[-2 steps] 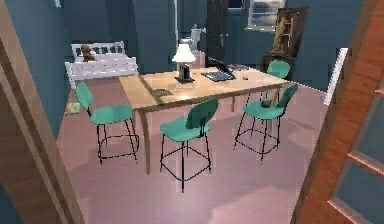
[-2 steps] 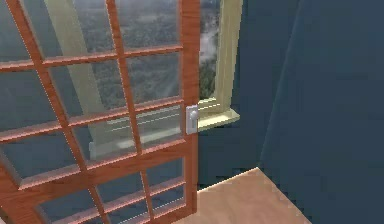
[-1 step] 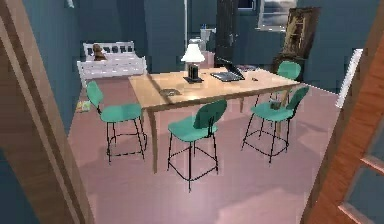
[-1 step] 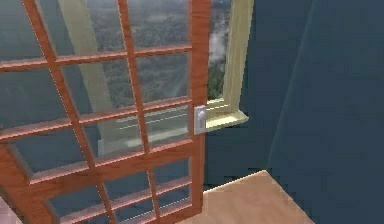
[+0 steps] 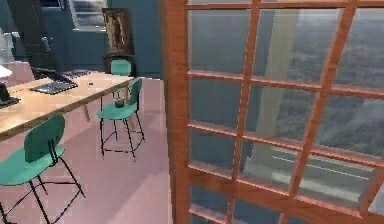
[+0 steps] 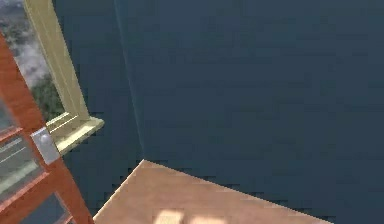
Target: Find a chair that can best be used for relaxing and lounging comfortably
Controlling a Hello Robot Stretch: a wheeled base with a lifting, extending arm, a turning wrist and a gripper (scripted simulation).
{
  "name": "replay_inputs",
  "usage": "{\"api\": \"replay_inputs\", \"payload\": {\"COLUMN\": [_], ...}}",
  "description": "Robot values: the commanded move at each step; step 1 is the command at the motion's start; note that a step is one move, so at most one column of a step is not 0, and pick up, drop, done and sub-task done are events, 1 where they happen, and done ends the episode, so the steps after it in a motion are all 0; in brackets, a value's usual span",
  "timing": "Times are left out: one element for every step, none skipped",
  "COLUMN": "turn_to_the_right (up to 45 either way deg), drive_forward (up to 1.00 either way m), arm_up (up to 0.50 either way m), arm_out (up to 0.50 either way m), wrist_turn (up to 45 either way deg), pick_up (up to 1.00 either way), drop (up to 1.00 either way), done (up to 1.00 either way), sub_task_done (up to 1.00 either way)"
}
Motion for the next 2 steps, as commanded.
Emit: {"api": "replay_inputs", "payload": {"turn_to_the_right": [45.0, 45.0], "drive_forward": [0.00, 0.00], "arm_up": [0.00, 0.00], "arm_out": [0.00, 0.00], "wrist_turn": [0.0, 0.0], "pick_up": [0.00, 0.00], "drop": [0.00, 0.00], "done": [0.00, 0.00], "sub_task_done": [0.00, 0.00]}}
